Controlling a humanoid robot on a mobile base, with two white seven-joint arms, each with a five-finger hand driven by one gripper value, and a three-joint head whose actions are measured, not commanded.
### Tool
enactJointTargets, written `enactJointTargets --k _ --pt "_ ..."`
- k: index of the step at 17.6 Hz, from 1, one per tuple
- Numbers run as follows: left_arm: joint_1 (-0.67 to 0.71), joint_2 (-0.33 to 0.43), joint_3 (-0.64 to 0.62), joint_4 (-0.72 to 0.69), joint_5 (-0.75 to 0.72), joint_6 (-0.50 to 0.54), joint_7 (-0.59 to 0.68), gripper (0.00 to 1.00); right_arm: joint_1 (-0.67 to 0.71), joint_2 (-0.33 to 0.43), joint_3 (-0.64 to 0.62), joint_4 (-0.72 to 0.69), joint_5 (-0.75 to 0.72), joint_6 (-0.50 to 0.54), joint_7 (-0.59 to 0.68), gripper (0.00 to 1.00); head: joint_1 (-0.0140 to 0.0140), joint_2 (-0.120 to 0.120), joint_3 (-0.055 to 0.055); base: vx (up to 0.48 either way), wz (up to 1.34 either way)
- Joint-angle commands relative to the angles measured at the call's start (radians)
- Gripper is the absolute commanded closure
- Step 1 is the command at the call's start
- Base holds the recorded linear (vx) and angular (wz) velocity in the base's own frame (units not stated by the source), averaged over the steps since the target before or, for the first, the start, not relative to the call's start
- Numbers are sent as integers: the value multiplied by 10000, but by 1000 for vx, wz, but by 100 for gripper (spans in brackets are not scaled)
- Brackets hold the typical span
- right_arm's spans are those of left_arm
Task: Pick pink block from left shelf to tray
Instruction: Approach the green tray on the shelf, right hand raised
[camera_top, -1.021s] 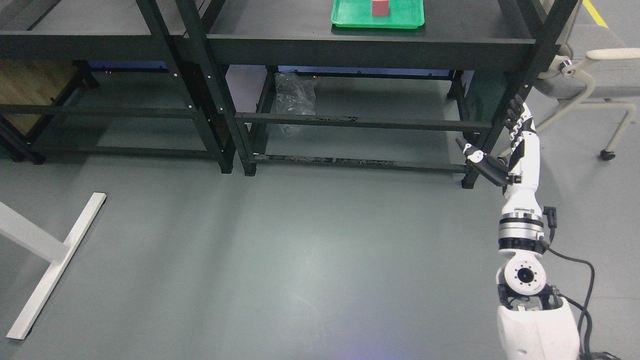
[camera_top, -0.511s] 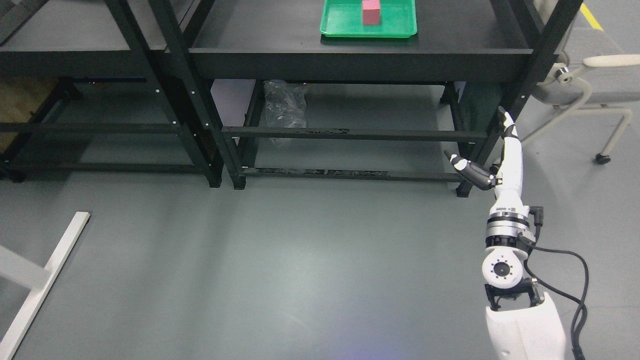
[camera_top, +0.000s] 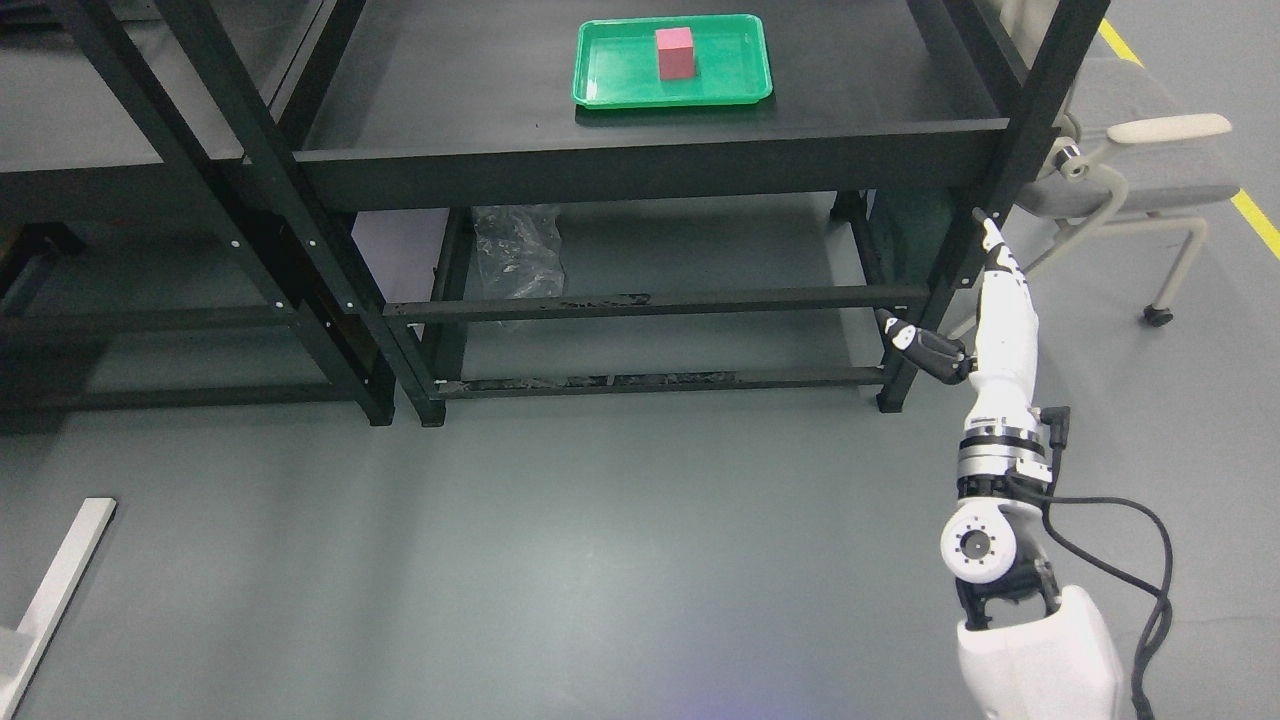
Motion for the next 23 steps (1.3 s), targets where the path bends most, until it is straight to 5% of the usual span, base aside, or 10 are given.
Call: enactJointTargets --k 1,13,17,23 --pt "0 175 0 -175 0 -6 3 0 83 -175 580 117 8237 41 71 0 0 0 0 216 99" --pt "0 175 0 -175 0 -6 3 0 -223 -175 612 -35 7382 71 -634 0 0 0 0 238 164" --pt "0 175 0 -175 0 -6 3 0 -438 -175 565 -159 7320 87 -2303 0 0 0 0 273 175" --pt "0 175 0 -175 0 9 3 0 -836 -175 581 -113 6799 41 -886 0 0 0 0 267 89"
